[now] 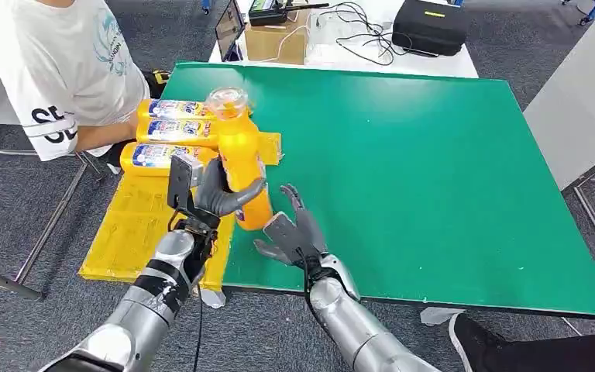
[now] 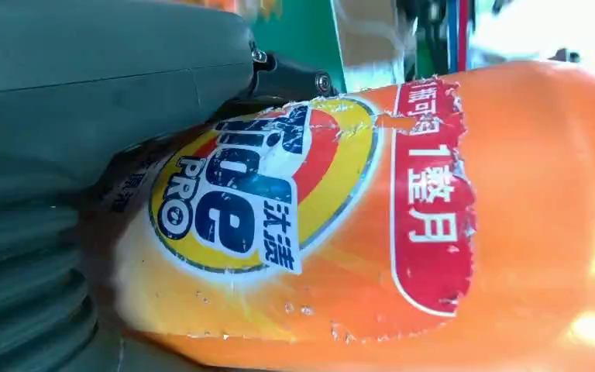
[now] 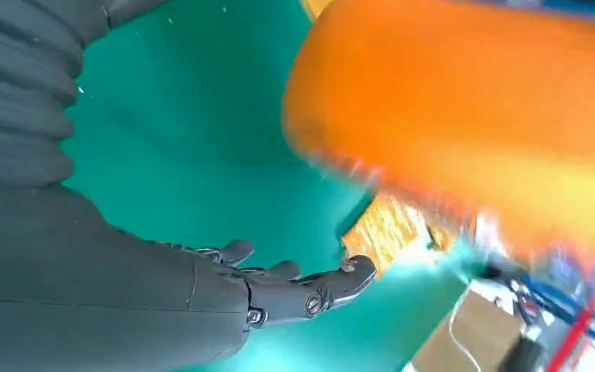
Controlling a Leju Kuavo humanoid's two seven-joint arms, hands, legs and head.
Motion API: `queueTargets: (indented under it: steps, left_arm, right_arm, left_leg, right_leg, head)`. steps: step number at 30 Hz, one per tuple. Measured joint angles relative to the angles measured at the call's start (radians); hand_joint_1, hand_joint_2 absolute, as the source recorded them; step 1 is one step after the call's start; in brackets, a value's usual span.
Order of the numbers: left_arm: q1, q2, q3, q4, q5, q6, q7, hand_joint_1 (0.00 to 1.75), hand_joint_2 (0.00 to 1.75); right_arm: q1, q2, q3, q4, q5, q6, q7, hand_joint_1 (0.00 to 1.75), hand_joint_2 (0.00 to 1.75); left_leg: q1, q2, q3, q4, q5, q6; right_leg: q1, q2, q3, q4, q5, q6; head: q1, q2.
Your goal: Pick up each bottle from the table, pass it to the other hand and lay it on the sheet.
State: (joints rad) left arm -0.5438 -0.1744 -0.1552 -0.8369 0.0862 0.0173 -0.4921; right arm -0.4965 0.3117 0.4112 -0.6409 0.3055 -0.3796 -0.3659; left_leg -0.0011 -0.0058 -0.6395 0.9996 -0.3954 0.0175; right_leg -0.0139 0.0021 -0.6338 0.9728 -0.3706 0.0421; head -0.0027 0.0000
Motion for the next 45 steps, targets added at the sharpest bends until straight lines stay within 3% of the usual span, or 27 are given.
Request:
queueTargets:
  steps: [8,12,16,20,26,32,33,43,44,45]
  left_arm:
    - [-0.074,0.104,0.050,0.131,-0.225,0.165,-0.097,1.75,1.75]
    - [-0.089,0.124,0.052,0.170,-0.314,0.246,-0.088,1.75,1.75]
    - [-0.122,0.177,0.035,0.257,-0.560,0.411,-0.047,1.75,1.75]
    - [-0.126,0.242,0.004,0.335,-0.759,0.477,-0.037,1.75,1.75]
    - [-0.121,0.328,-0.113,0.431,-1.078,0.408,0.059,1.75,1.75]
    - [-0.164,0.360,-0.244,0.482,-1.202,0.247,0.119,1.75,1.75]
    - [-0.176,0.360,-0.257,0.487,-1.210,0.216,0.126,1.01,1.75]
    - [-0.216,0.352,-0.310,0.504,-1.216,0.146,0.144,1.01,1.75]
    - [-0.216,0.352,-0.311,0.504,-1.216,0.146,0.144,0.00,1.75]
    - [-0.216,0.351,-0.311,0.505,-1.216,0.146,0.144,0.00,1.75]
  right_arm:
    - [0.043,-0.032,-0.046,-0.141,-0.059,-0.006,-0.030,0.00,1.75]
    - [0.053,-0.039,-0.050,-0.172,-0.069,-0.008,-0.040,0.00,1.75]
    - [0.068,-0.050,-0.064,-0.221,-0.093,-0.006,-0.050,0.00,1.75]
    - [0.081,-0.064,-0.074,-0.262,-0.106,0.011,-0.049,0.00,1.75]
    - [0.087,-0.079,-0.087,-0.294,-0.126,0.040,-0.059,0.00,1.75]
    - [0.095,-0.079,-0.097,-0.319,-0.137,0.062,-0.064,0.00,1.75]
    - [0.097,-0.079,-0.098,-0.323,-0.144,0.063,-0.066,0.00,1.75]
    - [0.106,-0.076,-0.099,-0.351,-0.157,0.076,-0.078,0.00,1.75]
    - [0.106,-0.076,-0.099,-0.351,-0.157,0.076,-0.078,0.00,1.75]
    - [0.106,-0.076,-0.099,-0.351,-0.158,0.076,-0.078,0.00,1.75]
  left_leg:
    - [0.000,0.000,0.000,0.000,0.000,0.000]
    - [0.000,0.000,0.000,0.000,0.000,0.000]
    - [0.000,0.001,0.000,0.000,0.000,0.000]
    - [0.001,0.002,0.000,0.000,0.000,0.000]
    - [0.001,0.001,0.000,0.000,0.000,0.000]
    - [0.001,-0.001,0.003,-0.001,0.000,0.000]
    - [0.001,-0.001,0.004,-0.001,0.000,-0.001]
    - [0.001,0.001,0.009,-0.001,-0.002,-0.003]
    - [0.001,0.001,0.009,-0.001,-0.002,-0.003]
    - [0.001,0.001,0.009,-0.001,-0.002,-0.003]
  right_leg:
    - [0.000,0.000,0.000,0.000,0.000,0.000]
    - [0.000,0.000,0.000,0.000,0.000,0.000]
    - [0.000,0.000,0.000,0.000,0.000,0.000]
    - [0.000,0.001,-0.001,0.000,0.000,0.000]
    - [0.001,0.001,-0.001,0.000,0.000,0.000]
    - [0.000,0.000,0.004,0.000,-0.001,-0.001]
    - [0.000,0.000,0.005,0.000,-0.001,-0.001]
    - [0.001,0.001,0.008,0.000,-0.001,-0.001]
    - [0.001,0.001,0.008,0.000,-0.001,-0.001]
    - [0.001,0.001,0.008,0.000,-0.001,-0.001]
  head:
    - [0.000,0.000]
    - [0.000,0.000]
    - [0.000,0.000]
    - [0.000,0.000]
    - [0.000,0.000]
    - [0.001,0.000]
    - [0.000,0.000]
    - [0.000,0.000]
    - [0.000,0.000]
    - [0.000,0.000]
